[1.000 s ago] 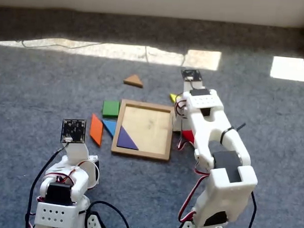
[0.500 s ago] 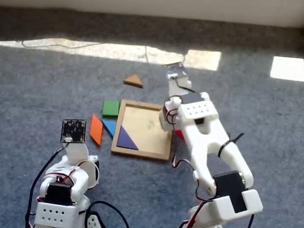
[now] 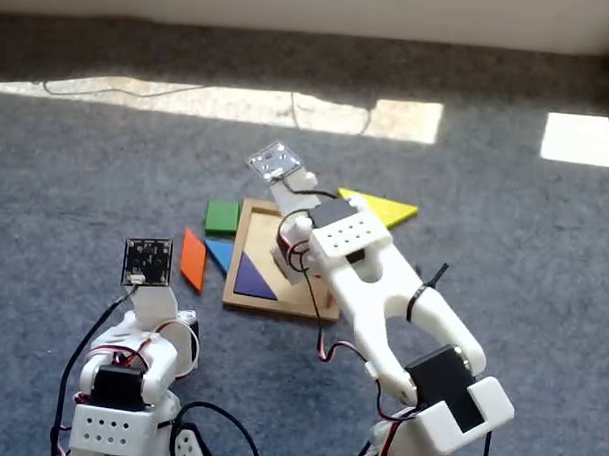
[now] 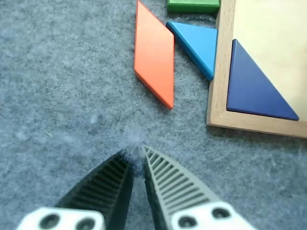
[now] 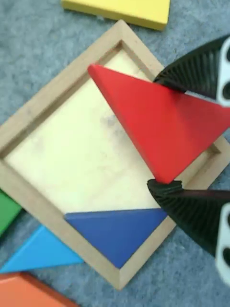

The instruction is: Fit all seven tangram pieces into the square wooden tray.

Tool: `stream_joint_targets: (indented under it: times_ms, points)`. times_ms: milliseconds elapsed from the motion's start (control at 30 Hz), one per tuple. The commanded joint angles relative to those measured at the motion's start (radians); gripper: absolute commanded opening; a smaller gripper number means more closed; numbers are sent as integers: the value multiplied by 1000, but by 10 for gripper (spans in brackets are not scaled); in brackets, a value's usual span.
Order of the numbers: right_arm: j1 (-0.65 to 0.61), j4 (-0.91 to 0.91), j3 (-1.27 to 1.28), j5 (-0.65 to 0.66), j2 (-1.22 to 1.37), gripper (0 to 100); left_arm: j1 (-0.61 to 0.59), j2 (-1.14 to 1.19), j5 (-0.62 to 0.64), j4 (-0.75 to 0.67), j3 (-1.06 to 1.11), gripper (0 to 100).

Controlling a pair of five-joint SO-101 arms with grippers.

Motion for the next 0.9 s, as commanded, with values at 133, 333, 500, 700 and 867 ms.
stream_joint_targets:
  times_ms: [133, 333, 500, 700, 867]
  points:
    - [-45, -18, -71, -132, -61, 127, -2, -35, -3, 5, 21, 5]
    - [-16, -18, -130, -457, -59, 127, -2, -35, -3, 5, 21, 5]
    - [-8, -18, -147, -620, -58, 131, -2, -35, -3, 5, 21, 5]
    - [-12, -19, -145, -819, -58, 131, -2, -35, -3, 5, 21, 5]
    - [-10, -134, -140, -1117, -58, 131, -2, -35, -3, 5, 21, 5]
